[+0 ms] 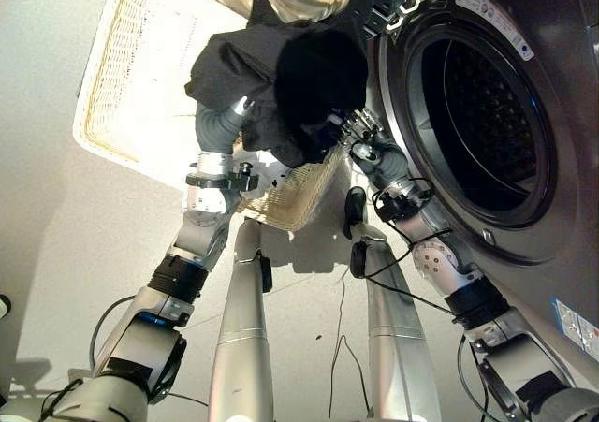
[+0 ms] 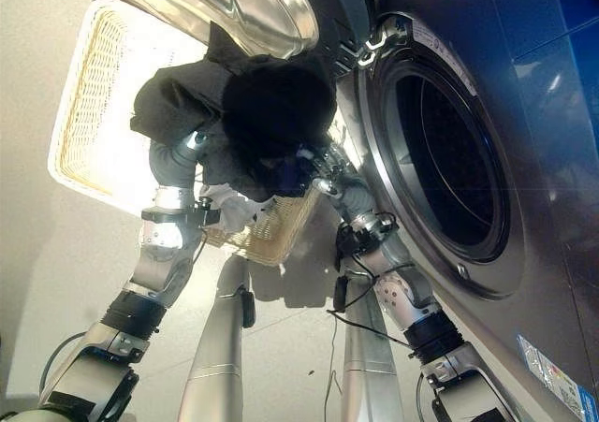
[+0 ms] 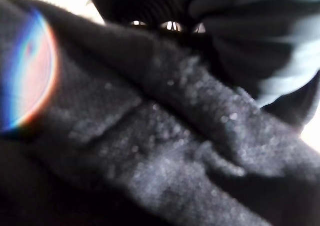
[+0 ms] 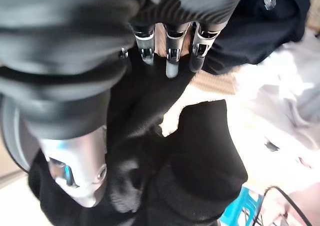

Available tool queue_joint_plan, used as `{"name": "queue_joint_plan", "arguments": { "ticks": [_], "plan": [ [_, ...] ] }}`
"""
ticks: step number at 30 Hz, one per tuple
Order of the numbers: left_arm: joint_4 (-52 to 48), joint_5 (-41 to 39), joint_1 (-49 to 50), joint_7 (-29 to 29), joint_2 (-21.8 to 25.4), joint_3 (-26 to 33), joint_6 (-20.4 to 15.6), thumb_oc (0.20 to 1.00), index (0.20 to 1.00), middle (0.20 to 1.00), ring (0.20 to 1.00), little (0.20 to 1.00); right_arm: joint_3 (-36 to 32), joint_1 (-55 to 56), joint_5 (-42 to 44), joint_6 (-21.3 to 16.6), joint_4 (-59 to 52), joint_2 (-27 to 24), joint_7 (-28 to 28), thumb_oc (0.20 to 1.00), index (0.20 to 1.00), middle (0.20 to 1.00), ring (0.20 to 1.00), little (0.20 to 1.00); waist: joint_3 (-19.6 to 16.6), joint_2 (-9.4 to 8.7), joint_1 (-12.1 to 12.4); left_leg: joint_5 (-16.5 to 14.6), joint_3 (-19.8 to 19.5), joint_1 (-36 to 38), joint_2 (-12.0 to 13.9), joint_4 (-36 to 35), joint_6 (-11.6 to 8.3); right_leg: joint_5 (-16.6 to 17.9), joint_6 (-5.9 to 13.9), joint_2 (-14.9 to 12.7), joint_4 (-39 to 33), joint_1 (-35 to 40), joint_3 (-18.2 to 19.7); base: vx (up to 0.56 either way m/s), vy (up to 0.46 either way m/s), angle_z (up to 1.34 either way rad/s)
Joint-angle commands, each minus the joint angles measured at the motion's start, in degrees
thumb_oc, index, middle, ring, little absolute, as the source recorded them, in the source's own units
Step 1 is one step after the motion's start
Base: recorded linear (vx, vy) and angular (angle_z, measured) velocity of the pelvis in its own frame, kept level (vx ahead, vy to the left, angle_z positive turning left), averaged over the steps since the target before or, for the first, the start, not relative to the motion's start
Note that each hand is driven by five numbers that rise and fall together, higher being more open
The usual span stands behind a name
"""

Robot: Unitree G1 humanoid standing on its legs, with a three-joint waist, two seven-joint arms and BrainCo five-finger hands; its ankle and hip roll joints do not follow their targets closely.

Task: Put the clothes into the washing machine.

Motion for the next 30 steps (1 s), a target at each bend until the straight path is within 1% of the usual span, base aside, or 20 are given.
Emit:
{"name": "queue_joint_plan", "arguments": {
  "ticks": [1, 5, 8, 11, 12, 14, 18, 19, 20, 21, 25, 30],
  "plan": [
    [-6.15, -2.97, -3.04, -5.7, -1.35, -0.35, -0.62, 0.2, 0.2, 0.2, 0.2, 0.2, 0.96, -0.91, 0.93, -0.34, -6.86, 0.97, 2.94, 1.0, 1.0, 1.0, 1.0, 1.0, -0.79, 1.35, -0.22, -7.36, 0.42, 0.27, -6.36, 6.19, 3.93, 11.7, 3.83, 2.52, -17.09, 5.87, -4.0, 0.01, -0.01, 0.06],
    [-8.25, -3.33, -3.76, -7.99, -1.82, -1.7, 1.59, 0.2, 0.2, 0.2, 0.2, 0.2, 2.18, -2.97, 1.06, -1.34, -7.53, 1.61, 2.79, 1.0, 1.0, 1.0, 1.0, 1.0, -0.79, 1.75, 0.21, -7.13, 0.32, 0.32, -6.67, 6.25, 4.03, 11.9, 3.91, 2.2, -17.19, 6.0, -4.36, 0.0, -0.003, 0.01],
    [-8.98, -2.77, -4.37, -7.95, -1.46, -2.57, 2.63, 0.2, 0.2, 0.2, 0.2, 0.2, 2.46, -4.15, 2.68, -2.19, -7.87, 1.95, 3.11, 1.0, 1.0, 1.0, 1.0, 1.0, -0.79, 1.95, 0.48, -7.04, 0.2, 0.33, -6.9, 6.36, 4.12, 12.06, 3.93, 2.05, -17.19, 6.02, -4.62, 0.0, 0.0, 0.0],
    [-9.01, -2.91, -4.46, -7.97, -1.38, -2.64, 2.77, 0.2, 0.2, 0.2, 0.2, 0.2, 2.42, -4.27, 3.06, -2.23, -7.94, 2.0, 3.29, 1.0, 1.0, 1.0, 1.0, 1.0, -0.79, 1.97, 0.5, -7.03, 0.17, 0.34, -6.93, 6.38, 4.13, 12.09, 3.93, 2.03, -17.19, 6.03, -4.65, 0.01, -0.011, 0.07],
    [-9.32, 0.9, -4.79, -5.32, -1.08, -2.96, 4.0, 0.2, 0.2, 0.2, 0.2, 0.2, 2.16, -5.23, 5.56, -2.46, -8.87, 2.68, 4.18, 1.0, 1.0, 1.0, 1.0, 1.0, -0.79, 2.05, 0.73, -7.01, 0.07, 0.43, -7.08, 6.44, 4.25, 12.13, 3.97, 2.04, -16.98, 6.02, -4.88, 0.01, -0.022, 0.08],
    [-9.41, 3.07, -5.01, -3.64, -0.63, -3.05, 4.45, 0.2, 0.2, 0.2, 0.2, 0.2, 2.13, -5.44, 6.4, -2.64, -9.27, 2.72, 4.7, 1.0, 1.0, 1.0, 1.0, 1.0, -0.79, 2.04, 0.81, -6.99, 0.17, 0.53, -7.06, 6.38, 4.25, 12.1, 3.97, 1.98, -17.07, 6.18, -5.05, 0.0, -0.019, 0.07],
    [-9.47, 6.11, -4.7, -0.99, 1.17, -2.59, 4.73, 0.2, 0.2, 0.2, 0.2, 0.2, 1.35, -4.98, 9.08, -1.83, -10.75, 1.96, 7.77, 1.0, 1.0, 1.0, 1.0, 1.0, -0.79, 2.0, 0.93, -6.98, 0.18, 0.61, -7.07, 6.4, 4.26, 12.2, 4.06, 1.87, -17.09, 6.25, -5.39, 0.0, 0.0, 0.0],
    [-9.48, 6.04, -4.69, -0.98, 1.28, -2.59, 4.75, 0.2, 0.2, 0.2, 0.2, 0.2, 1.3, -4.92, 9.17, -1.83, -10.8, 1.92, 7.9, 1.0, 1.0, 1.0, 1.0, 1.0, -0.79, 1.99, 0.93, -6.97, 0.18, 0.63, -7.07, 6.39, 4.26, 12.21, 4.06, 1.86, -17.1, 6.27, -5.4, 0.0, 0.0, 0.0],
    [-9.73, 6.03, -4.53, -0.7, 1.84, -2.45, 5.08, 0.2, 0.2, 0.2, 0.2, 0.2, 1.16, -4.59, 10.34, -1.48, -11.68, 1.57, 9.02, 1.0, 1.0, 1.0, 1.0, 1.0, -0.79, 1.93, 0.96, -6.97, 0.14, 0.6, -7.1, 6.45, 4.22, 12.29, 4.12, 1.76, -17.07, 6.24, -5.53, 0.0, 0.0, 0.0],
    [-9.68, 7.7, -4.42, 0.01, 2.33, -2.32, 5.09, 0.2, 0.2, 0.2, 0.2, 0.2, 1.06, -4.4, 11.42, -1.0, -11.89, 1.37, 10.5, 1.0, 1.0, 1.0, 1.0, 1.0, -0.79, 1.92, 0.99, -7.01, 0.16, 0.56, -7.1, 6.56, 4.23, 12.33, 4.13, 1.74, -16.99, 6.17, -5.6, 0.0, 0.0, 0.0],
    [-9.57, 9.52, -3.96, 1.0, 3.75, -1.99, 4.8, 0.2, 0.2, 0.2, 0.2, 0.2, 0.61, -3.86, 14.69, 0.19, -13.46, 0.89, 13.85, 1.0, 1.0, 1.0, 1.0, 1.0, -0.79, 1.89, 1.01, -6.98, 0.3, 0.5, -7.04, 6.56, 4.22, 12.42, 4.17, 1.67, -17.06, 6.11, -5.86, 0.0, 0.0, 0.0],
    [-9.94, 12.04, -3.66, 1.54, 4.35, -2.11, 5.33, 0.2, 0.2, 0.2, 0.2, 0.2, 0.48, -3.22, 17.71, -0.02, -14.42, 0.83, 14.9, 1.0, 1.0, 1.0, 1.0, 1.0, -0.79, 1.9, 0.95, -7.0, 0.51, 0.39, -7.02, 6.6, 4.17, 12.5, 4.25, 1.63, -17.25, 6.07, -5.99, 0.0, 0.0, 0.0]
  ]
}}
